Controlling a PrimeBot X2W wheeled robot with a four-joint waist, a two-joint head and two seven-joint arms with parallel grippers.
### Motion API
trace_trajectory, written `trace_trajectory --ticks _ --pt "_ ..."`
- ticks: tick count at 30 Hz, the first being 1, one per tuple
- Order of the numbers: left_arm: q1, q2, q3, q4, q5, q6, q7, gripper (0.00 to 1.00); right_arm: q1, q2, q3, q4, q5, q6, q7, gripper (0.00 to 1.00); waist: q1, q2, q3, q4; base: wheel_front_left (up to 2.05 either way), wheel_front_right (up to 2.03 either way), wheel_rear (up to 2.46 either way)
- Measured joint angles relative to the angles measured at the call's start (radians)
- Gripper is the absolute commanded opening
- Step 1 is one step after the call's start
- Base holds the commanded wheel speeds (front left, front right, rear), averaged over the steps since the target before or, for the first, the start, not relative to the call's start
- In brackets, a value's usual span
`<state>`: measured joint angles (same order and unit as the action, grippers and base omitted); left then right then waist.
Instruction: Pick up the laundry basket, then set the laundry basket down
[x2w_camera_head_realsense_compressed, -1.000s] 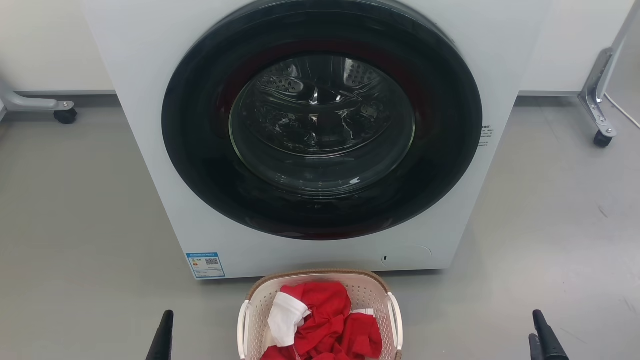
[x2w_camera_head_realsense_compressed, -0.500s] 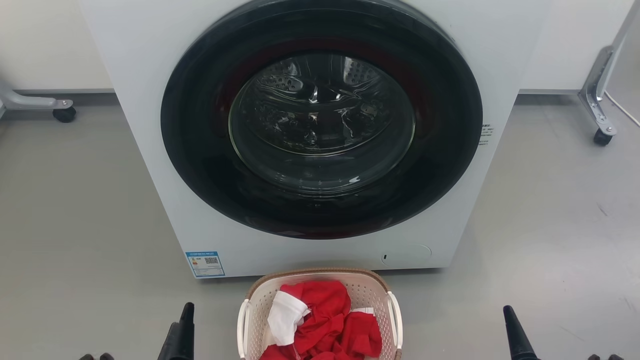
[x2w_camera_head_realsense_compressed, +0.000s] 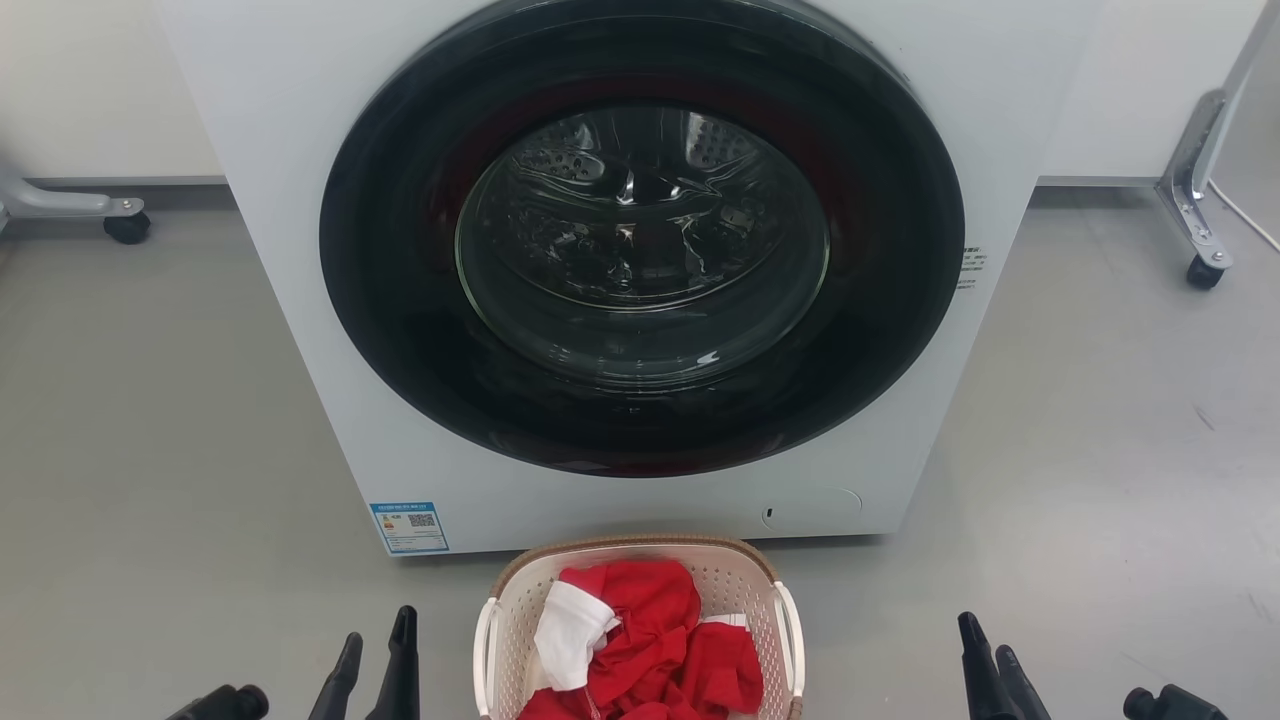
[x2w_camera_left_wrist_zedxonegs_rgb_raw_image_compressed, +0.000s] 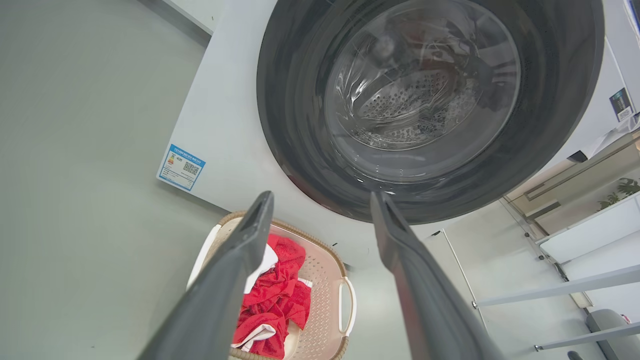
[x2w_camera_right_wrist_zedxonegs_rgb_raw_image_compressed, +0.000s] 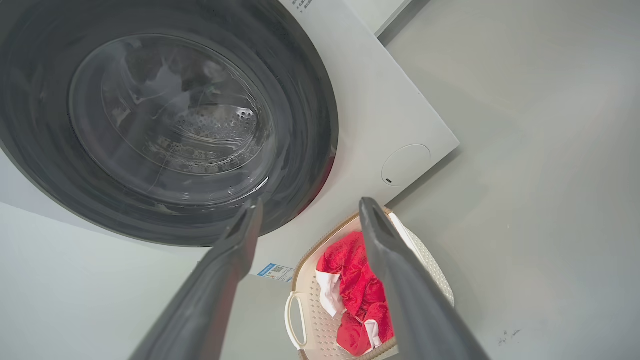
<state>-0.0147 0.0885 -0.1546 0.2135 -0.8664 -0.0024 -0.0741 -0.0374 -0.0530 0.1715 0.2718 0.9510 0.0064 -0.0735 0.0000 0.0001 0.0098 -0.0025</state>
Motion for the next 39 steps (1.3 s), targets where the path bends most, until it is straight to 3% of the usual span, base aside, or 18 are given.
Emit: trace_trajectory --ticks 16,39 --pt "0.005 0.007 -0.061 -0.015 0.263 0.040 -0.057 1.00 0.000 -0.005 0.082 -0.012 -0.219 -0.041 -0.060 1.00 0.0000 0.0000 -0.001 -0.002 0.00 0.00 0.00" --pt "0.027 0.009 -0.133 -0.038 0.577 0.099 -0.141 1.00 0.005 -0.007 0.189 -0.026 -0.503 -0.069 -0.140 1.00 0.0000 -0.0001 -0.004 -0.005 0.00 0.00 0.00"
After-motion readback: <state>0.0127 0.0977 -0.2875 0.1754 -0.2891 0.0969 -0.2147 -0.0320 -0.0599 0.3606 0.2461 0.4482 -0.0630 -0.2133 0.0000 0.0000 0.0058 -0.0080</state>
